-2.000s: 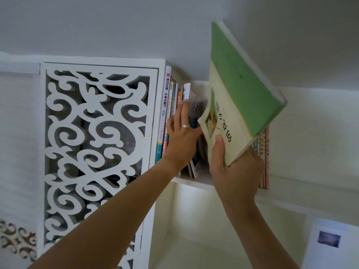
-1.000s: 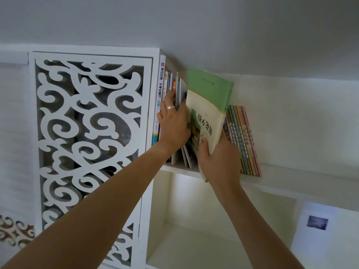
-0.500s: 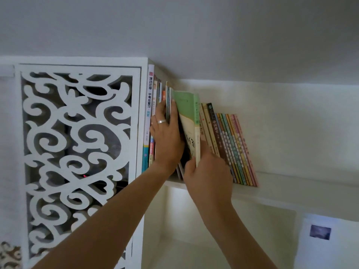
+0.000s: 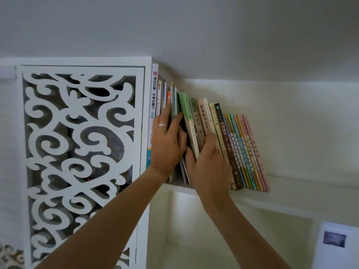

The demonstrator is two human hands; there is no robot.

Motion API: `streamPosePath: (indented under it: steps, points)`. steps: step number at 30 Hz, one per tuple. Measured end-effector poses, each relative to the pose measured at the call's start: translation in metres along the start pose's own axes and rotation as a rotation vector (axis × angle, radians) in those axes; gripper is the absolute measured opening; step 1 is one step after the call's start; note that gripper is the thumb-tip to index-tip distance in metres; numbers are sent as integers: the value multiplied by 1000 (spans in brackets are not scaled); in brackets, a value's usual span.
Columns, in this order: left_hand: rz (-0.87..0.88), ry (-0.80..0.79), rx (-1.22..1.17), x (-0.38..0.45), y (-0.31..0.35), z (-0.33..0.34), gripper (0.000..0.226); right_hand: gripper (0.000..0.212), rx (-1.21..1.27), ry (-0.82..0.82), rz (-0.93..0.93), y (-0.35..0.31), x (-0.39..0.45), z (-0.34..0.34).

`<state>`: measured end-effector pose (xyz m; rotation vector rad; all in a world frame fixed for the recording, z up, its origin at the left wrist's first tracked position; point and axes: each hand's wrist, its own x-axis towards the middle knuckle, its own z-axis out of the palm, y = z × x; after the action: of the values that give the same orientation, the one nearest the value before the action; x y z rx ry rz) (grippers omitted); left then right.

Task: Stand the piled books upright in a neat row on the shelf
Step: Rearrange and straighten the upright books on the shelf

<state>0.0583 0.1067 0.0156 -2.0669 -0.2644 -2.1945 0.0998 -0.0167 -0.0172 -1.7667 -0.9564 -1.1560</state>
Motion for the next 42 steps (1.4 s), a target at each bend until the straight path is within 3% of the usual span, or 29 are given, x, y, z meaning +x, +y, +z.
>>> streamPosePath:
  steps: [3,6,13,18,24,26,28,30,32,34,37,42]
  points:
    - [-8,-25,-32,-1,3,-1,41,43,40,222,-291,16,-10,6]
    - [-16,-46,-25,0,1,2,41,44,-50,235,-400,25,-12,4]
    - [-55,9,-113,1,9,-3,45,44,-167,292,-359,9,-15,6]
    - [-3,-30,-48,-3,2,-3,47,56,-136,137,-284,-1,-3,24]
    - [35,-6,7,-4,0,-1,46,51,-28,-54,-179,-14,5,10]
    - [58,-26,25,-4,1,-1,48,31,44,3,-215,4,6,-4]
    - [100,-58,49,-7,1,-1,55,29,46,165,-170,31,8,-16]
    - [115,-63,66,-10,1,0,58,54,64,150,87,61,10,-23]
    - [107,-64,80,-12,0,1,57,88,126,-68,317,84,9,-26]
    - [109,-66,110,-14,0,3,56,105,112,-224,334,93,9,-28]
    - [112,-61,165,-18,3,8,55,118,51,-270,312,93,12,-30]
    - [51,-62,139,-26,11,10,58,113,27,-180,329,85,8,-24]
